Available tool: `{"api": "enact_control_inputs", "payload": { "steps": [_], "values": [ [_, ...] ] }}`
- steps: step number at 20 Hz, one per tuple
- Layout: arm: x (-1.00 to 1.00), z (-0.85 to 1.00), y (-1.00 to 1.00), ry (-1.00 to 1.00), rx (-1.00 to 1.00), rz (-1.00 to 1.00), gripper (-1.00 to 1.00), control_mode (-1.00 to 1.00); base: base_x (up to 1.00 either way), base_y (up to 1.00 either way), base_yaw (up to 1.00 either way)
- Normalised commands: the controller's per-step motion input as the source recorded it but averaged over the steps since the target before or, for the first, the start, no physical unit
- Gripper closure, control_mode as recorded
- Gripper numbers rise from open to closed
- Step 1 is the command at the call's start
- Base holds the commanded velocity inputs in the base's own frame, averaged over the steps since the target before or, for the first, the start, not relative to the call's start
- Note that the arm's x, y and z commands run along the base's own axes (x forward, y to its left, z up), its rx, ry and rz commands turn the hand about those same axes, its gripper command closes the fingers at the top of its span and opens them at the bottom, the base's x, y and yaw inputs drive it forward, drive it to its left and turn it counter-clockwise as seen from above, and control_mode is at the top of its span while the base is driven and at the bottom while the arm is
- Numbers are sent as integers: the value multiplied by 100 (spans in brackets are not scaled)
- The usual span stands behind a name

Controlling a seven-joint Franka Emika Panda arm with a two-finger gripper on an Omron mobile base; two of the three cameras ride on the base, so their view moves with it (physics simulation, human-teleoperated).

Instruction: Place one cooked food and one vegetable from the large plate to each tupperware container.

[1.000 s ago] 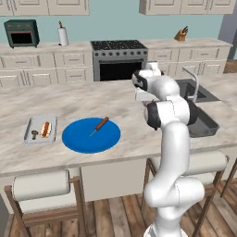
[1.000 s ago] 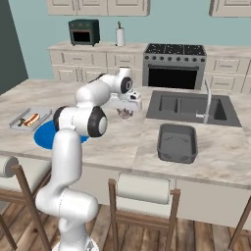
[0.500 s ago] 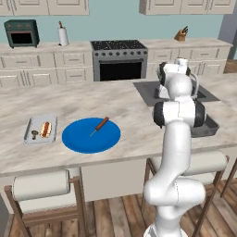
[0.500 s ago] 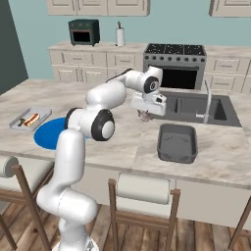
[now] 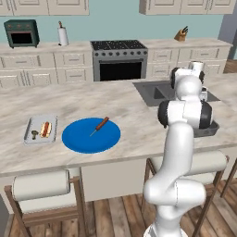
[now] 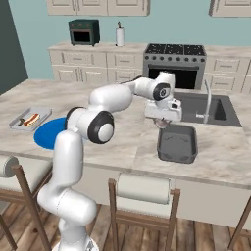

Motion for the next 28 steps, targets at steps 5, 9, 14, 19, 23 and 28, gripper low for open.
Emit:
{"api": "enact_control_inputs", "payload": {
  "steps": [5, 9, 14, 19, 23, 28],
  "values": [
    [33, -16, -63, 2, 0, 6, 100, -100, 0, 0, 0],
    [28, -25, -61, 13, 7, 1, 100, -100, 0, 0, 0],
    [-17, -53, -19, 12, 4, 0, 100, -100, 0, 0, 0],
    [-26, -42, 36, 3, 1, 6, 100, -100, 0, 0, 0],
    [-5, -10, 27, 2, 0, 0, 100, -100, 0, 0, 0],
    [30, -2, -12, -3, 0, 0, 100, -100, 0, 0, 0]
  ]
}}
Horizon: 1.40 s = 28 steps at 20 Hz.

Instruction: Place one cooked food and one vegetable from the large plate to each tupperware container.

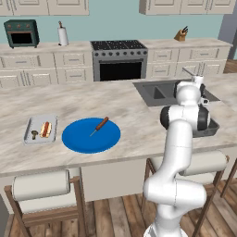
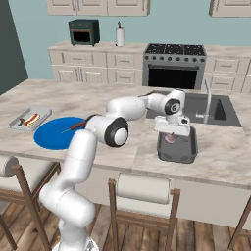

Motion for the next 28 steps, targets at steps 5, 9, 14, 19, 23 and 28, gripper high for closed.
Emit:
{"api": "enact_control_inputs", "payload": {
  "steps": [5, 9, 14, 19, 23, 28],
  "values": [
    [10, -19, -17, -4, 0, 0, 100, -100, 0, 0, 0],
    [-5, -20, 0, 2, 1, 0, -100, -100, 0, 0, 0],
    [0, -1, 0, 0, 0, 0, -100, -100, 0, 0, 0],
    [3, 0, 2, 0, 0, 0, -100, -100, 0, 0, 0],
    [1, 14, 20, 0, -9, 0, -100, -100, 0, 0, 0],
    [-37, 86, 75, -8, -7, 1, -100, -100, 0, 0, 0]
  ]
}}
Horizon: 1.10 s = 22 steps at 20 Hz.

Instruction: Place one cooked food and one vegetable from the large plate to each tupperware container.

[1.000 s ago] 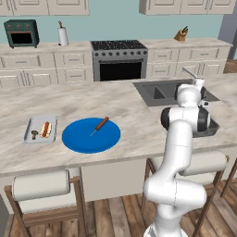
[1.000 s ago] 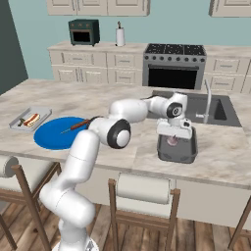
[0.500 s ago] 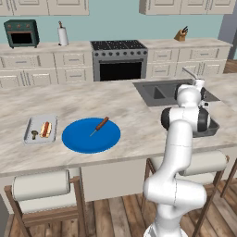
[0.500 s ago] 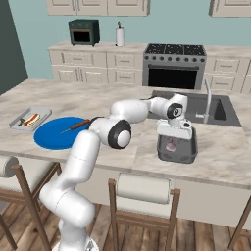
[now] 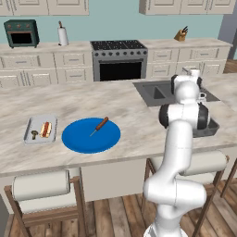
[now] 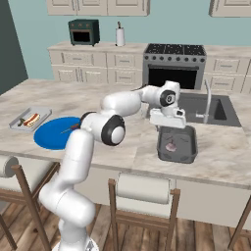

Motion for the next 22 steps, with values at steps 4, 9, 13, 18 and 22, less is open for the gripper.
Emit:
{"api": "enact_control_inputs", "payload": {
  "steps": [4, 9, 13, 18, 22],
  "values": [
    [-41, 95, 100, -23, 1, 9, -100, -100, 0, 0, 0],
    [-58, 44, 100, -27, 0, 3, -100, -100, 0, 0, 0],
    [-28, 9, 100, -25, 0, -8, -100, -100, 0, 0, 0],
    [16, 2, 100, -1, 0, -42, -100, -100, 0, 0, 0],
    [9, 19, 100, 16, 0, -47, -100, -100, 0, 0, 0]
  ]
}}
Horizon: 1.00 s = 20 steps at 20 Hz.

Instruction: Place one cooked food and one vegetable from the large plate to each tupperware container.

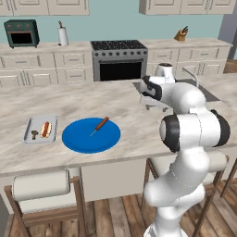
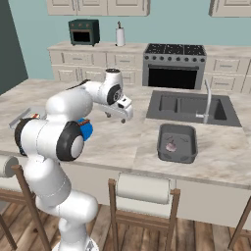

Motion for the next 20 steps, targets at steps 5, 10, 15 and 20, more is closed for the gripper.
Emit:
{"api": "enact_control_inputs", "payload": {
  "steps": [5, 10, 15, 20],
  "values": [
    [18, 10, 99, 35, 1, -30, -100, -100, 0, 0, 0],
    [22, -20, 64, 0, -1, 9, -100, -100, 0, 0, 0],
    [44, -28, 62, 0, -1, 21, -100, -100, 0, 0, 0],
    [61, -16, 51, -1, 0, 12, -100, -100, 0, 0, 0]
  ]
}}
